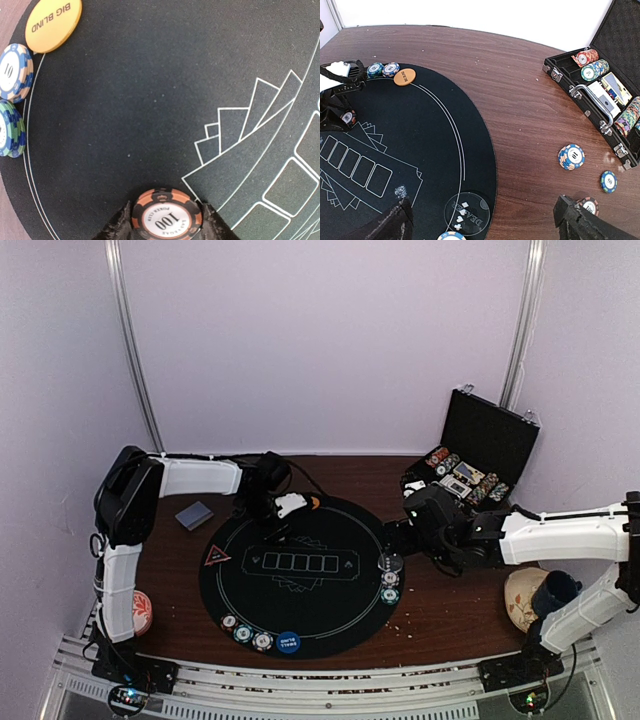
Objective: Distribute texas hold em gaming equipment
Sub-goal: Move the poker chips pile to the big blind area, then pick up the pile of poker chips from the pile of poker chips.
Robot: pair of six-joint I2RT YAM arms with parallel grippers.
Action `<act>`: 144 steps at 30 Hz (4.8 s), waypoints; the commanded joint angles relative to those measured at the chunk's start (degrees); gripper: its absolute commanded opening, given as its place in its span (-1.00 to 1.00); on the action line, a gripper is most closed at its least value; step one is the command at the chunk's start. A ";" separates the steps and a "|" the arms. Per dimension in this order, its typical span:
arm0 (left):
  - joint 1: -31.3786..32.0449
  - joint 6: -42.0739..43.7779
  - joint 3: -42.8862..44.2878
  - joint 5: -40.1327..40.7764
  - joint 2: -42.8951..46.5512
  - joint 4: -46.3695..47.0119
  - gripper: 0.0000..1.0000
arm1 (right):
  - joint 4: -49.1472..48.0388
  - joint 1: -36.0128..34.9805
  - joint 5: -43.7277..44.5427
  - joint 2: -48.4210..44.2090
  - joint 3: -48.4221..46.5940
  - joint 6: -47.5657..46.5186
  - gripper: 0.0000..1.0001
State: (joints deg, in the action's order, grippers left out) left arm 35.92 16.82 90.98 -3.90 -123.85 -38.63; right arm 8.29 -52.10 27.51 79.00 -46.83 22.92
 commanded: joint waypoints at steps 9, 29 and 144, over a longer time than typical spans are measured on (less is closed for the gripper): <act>-2.44 0.08 -1.95 6.32 -3.11 -3.39 -0.37 | -0.74 0.13 1.36 -0.52 0.86 0.75 1.00; -7.51 -0.17 0.99 8.39 -1.95 0.46 -0.44 | -0.82 0.14 1.42 -0.87 1.04 0.98 1.00; -8.10 0.37 -41.76 0.75 47.77 18.33 0.96 | -0.74 26.86 -7.13 5.83 7.67 7.53 1.00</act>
State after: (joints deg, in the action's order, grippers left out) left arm 29.34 17.54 53.34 -3.70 -80.84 -29.30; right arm 8.40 -26.22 22.59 81.91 -39.38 29.98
